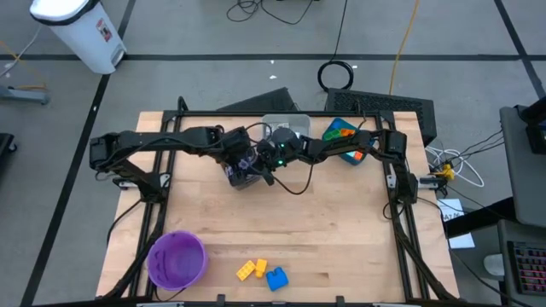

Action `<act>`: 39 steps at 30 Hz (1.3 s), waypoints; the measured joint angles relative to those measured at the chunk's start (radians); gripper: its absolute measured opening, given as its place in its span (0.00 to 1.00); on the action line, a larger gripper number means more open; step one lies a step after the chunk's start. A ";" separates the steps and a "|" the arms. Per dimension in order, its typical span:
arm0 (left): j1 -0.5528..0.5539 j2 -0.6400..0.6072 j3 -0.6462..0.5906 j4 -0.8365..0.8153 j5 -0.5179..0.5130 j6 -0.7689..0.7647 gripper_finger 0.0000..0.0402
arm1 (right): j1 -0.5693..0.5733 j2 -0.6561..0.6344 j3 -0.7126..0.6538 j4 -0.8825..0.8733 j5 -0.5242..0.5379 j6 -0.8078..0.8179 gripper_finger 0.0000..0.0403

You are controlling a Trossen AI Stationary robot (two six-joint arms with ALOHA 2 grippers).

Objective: Pick & Place Toys
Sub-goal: Put the purple dice into the black bin, then put the yellow game piece into the blue bin

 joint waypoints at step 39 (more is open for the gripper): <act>-0.343 -0.177 0.084 0.036 0.029 -0.528 0.95 | 0.252 -0.578 -0.003 -0.632 0.209 -0.414 0.00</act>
